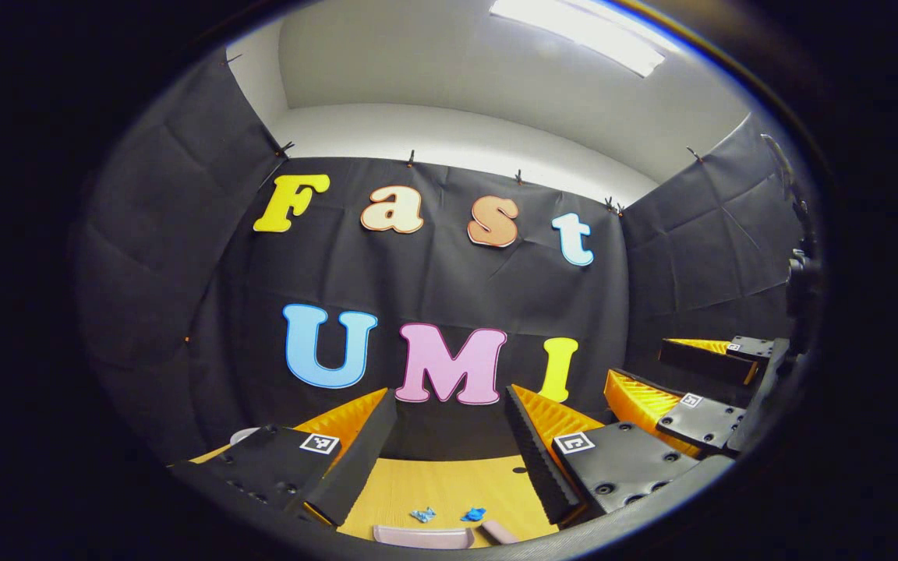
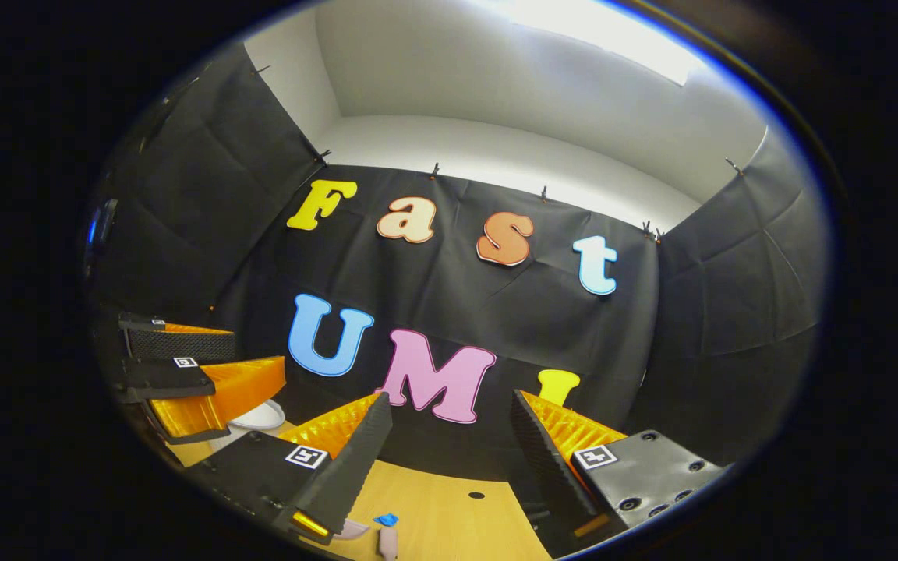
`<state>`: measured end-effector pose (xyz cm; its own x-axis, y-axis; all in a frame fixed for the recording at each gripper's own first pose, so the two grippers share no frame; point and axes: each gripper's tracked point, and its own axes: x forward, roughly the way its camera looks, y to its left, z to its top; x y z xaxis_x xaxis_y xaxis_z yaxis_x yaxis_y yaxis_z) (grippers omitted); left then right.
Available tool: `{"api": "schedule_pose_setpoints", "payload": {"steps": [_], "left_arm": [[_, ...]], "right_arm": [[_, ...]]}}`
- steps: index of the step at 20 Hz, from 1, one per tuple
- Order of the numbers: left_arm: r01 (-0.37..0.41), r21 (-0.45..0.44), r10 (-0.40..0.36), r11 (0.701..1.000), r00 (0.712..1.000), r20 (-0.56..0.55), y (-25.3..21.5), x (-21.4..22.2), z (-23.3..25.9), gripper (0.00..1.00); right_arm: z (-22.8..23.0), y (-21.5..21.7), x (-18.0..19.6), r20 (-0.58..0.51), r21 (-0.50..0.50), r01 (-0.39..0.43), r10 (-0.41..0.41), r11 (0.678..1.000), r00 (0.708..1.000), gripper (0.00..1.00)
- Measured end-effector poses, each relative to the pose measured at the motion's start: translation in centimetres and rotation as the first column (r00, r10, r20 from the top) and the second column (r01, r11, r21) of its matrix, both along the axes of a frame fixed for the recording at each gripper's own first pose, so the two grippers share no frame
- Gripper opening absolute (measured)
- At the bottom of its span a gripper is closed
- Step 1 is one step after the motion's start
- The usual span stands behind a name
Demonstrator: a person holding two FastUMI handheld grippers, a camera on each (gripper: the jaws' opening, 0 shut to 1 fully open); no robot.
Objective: Pick up the small broom and dustpan from the desktop, sweep the trash into the dustpan with the broom, and then empty the trash into the garbage bin.
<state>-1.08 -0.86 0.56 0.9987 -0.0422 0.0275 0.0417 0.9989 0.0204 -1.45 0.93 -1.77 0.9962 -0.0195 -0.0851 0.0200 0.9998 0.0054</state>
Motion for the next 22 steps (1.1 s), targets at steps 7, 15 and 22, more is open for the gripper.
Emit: {"api": "schedule_pose_setpoints", "payload": {"steps": [7,15,22], "left_arm": [[-0.002,-0.001,0.002,1.000,0.999,-0.034,0.3,-0.3,-0.9,0.82],[-0.025,0.012,0.026,1.000,0.998,-0.059,1.3,-0.2,-1.5,0.82],[-0.048,0.010,0.048,0.999,0.996,-0.074,2.0,0.0,-1.9,0.82]], "right_arm": [[-1.3,0.3,0.1,-0.045,0.009,0.002,-0.001,1.000,0.999,0.98],[-2.0,0.1,0.6,-0.074,0.033,0.023,-0.021,0.999,0.997,0.97],[-1.8,0.3,0.7,-0.074,0.019,0.022,-0.021,1.000,0.997,0.98]]}}
